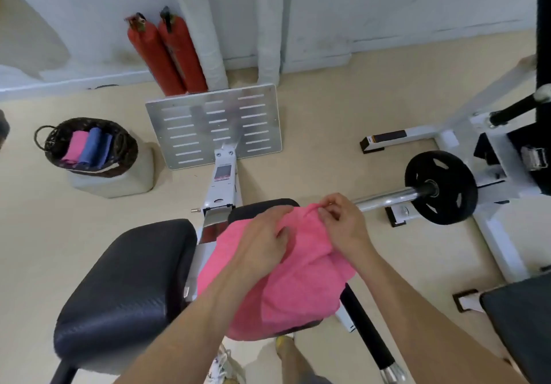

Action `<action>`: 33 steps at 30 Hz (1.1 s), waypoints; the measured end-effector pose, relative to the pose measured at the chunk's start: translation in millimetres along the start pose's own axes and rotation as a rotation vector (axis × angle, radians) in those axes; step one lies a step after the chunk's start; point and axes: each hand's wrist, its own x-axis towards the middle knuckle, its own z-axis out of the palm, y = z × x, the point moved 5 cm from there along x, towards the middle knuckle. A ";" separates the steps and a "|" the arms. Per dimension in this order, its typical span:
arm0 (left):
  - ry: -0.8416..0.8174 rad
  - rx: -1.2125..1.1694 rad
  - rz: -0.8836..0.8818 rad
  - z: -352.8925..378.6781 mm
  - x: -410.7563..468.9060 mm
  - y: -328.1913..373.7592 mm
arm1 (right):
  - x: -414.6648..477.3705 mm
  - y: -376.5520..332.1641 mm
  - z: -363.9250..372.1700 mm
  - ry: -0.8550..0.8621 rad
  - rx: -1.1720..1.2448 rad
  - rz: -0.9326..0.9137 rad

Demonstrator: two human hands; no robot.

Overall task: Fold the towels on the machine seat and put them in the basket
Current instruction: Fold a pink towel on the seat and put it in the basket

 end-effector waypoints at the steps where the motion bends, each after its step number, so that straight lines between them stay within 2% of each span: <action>1: -0.050 -0.031 0.028 10.5 13.8 6.5 | -0.4 1.0 0.2 -0.036 0.067 -0.002; 3: -0.120 -0.146 0.012 29.6 33.4 12.6 | 0.0 4.2 -0.3 -0.116 0.172 0.012; 5: -0.085 -0.214 -0.042 38.5 44.4 10.2 | 5.5 13.0 -5.7 -0.164 0.284 0.065; 7: -0.032 -0.214 -0.068 38.4 47.4 5.1 | 13.7 29.4 -12.2 -0.166 0.380 0.198; 10: -0.076 -0.198 -0.067 42.4 44.8 2.2 | 30.8 69.7 -11.8 -0.183 0.277 0.450; 13: -0.134 -0.242 -0.063 47.3 42.4 2.5 | 43.1 89.9 7.1 -0.315 0.195 0.588; 17: -0.150 -0.296 -0.069 50.7 43.6 -0.9 | 52.9 88.2 31.0 -0.428 0.353 0.664; 21: -0.151 -0.275 -0.061 50.3 43.4 -0.4 | 63.6 78.0 40.0 -0.410 0.425 0.576; 24: -0.032 -0.339 -0.107 37.7 45.8 3.3 | 65.5 57.4 32.3 -0.350 0.480 0.480; 27: 0.045 -0.426 -0.120 18.4 46.9 12.7 | 57.4 25.1 12.2 -0.364 0.460 0.315; 33: 0.023 -0.335 -0.059 -21.4 31.2 40.7 | 14.2 -34.2 -25.4 -0.362 0.470 0.132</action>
